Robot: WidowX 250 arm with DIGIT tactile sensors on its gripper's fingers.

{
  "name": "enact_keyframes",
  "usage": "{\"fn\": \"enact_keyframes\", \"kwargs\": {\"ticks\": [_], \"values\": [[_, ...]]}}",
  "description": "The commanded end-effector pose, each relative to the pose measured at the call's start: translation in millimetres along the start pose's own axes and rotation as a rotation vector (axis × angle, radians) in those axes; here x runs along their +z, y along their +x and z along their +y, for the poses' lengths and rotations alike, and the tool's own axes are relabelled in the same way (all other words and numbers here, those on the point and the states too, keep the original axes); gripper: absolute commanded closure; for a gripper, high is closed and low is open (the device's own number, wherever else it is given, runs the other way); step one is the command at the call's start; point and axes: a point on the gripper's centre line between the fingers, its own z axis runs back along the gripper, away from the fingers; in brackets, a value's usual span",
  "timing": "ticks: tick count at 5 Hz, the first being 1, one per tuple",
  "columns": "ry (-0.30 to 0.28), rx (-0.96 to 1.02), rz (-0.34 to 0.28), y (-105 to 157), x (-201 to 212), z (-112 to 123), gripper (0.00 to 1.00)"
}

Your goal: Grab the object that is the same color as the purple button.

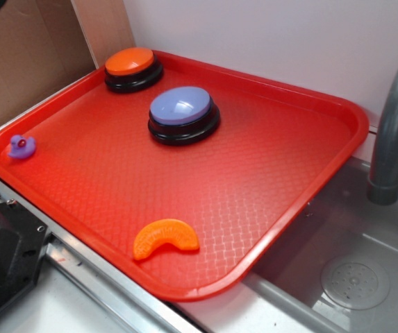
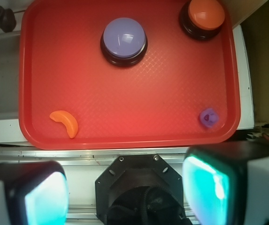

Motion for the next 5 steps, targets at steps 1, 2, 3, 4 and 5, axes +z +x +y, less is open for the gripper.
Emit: {"fn": "enact_keyframes", "kwargs": {"ticks": [1,2,3,4,5], "values": [[0.0,0.0,0.0,0.0,0.0,0.0,0.0],[-0.043,-0.035,-0.023,-1.1,-24.9,21.9,0.0],[-0.032,-0.055,-0.01,0.1,-43.6,37.3,0.0],[0.012,-0.034,0.042,-2.0,-75.6,67.0,0.0],[0.051,0.028,0.075,-7.6,-100.8,97.5,0.0]]}}
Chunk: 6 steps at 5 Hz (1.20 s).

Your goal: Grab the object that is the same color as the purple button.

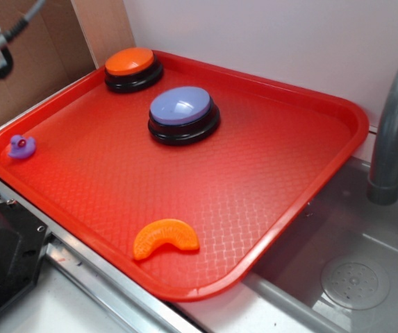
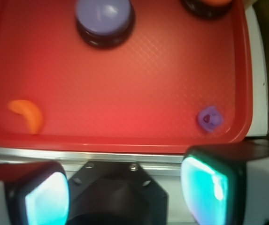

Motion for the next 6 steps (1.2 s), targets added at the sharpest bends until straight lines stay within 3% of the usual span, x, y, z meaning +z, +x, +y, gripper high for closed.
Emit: {"fn": "enact_keyframes", "kwargs": {"ticks": [1,3,4,6], "values": [[0.053,0.103,-0.006,-10.3,-42.0,56.2,0.0],[0.093,0.269,0.013,-20.0,-79.1,86.0,0.0],[0.108,0.299,0.015,-10.9,-95.0,98.9,0.0],[0.084,0.299,-0.004,8.6,-118.8,104.8,0.0]]}}
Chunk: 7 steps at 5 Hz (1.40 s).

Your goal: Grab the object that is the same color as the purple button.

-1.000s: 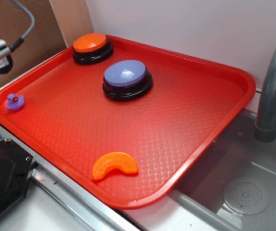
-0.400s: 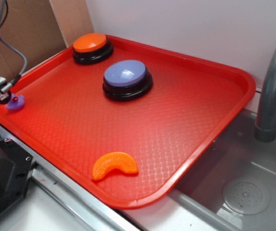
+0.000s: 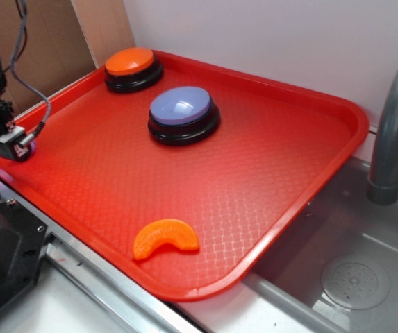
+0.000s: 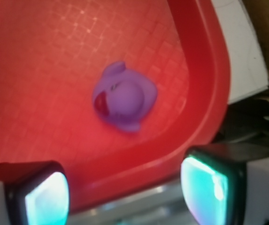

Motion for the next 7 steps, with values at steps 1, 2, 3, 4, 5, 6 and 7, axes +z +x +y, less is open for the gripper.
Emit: {"fn": "enact_keyframes", "kwargs": {"ticks": [1,2,3,4,5,6,7], "values": [[0.009,-0.019,-0.029,20.1,-8.1,2.9,0.0],[0.014,-0.021,-0.008,21.3,-11.2,4.6,1.0],[0.016,-0.016,-0.003,22.2,-12.0,5.3,1.0],[0.018,-0.017,0.001,21.1,-11.6,4.8,1.0],[0.005,-0.033,-0.011,23.1,1.2,-1.7,1.0],[-0.044,-0.029,-0.053,24.0,29.2,-14.1,1.0],[-0.05,-0.132,-0.086,32.6,66.9,-50.7,1.0]]}}
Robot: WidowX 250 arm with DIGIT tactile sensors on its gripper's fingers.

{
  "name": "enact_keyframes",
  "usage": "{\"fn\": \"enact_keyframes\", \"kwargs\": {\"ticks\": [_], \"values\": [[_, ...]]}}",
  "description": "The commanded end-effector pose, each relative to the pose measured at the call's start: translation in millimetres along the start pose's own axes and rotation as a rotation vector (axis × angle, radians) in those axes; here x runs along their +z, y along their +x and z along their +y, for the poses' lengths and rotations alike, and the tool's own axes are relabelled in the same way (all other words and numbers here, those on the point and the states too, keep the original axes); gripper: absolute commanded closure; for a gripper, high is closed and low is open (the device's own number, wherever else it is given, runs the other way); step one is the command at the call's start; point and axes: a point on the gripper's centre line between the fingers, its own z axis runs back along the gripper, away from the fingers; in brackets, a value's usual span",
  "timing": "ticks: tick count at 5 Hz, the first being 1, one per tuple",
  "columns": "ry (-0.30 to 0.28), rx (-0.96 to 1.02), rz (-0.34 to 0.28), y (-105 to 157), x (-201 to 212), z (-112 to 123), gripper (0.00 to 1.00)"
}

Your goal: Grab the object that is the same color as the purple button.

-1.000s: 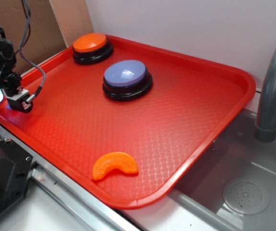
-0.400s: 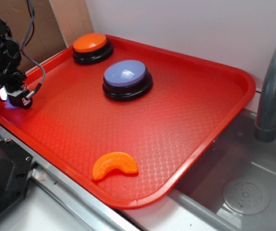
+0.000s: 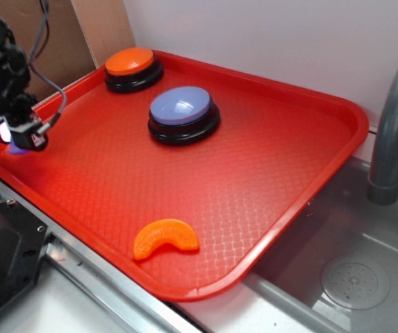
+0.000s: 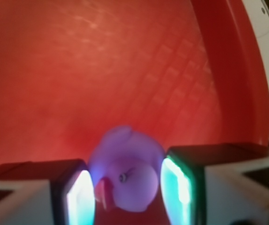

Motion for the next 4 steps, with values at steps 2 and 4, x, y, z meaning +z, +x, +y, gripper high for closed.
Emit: {"fn": "enact_keyframes", "kwargs": {"ticks": [2,4], "values": [[-0.071,-0.372,-0.118,25.9,75.2,-119.8,1.0],[-0.076,-0.422,-0.056,25.8,68.5,-134.5,1.0]]}}
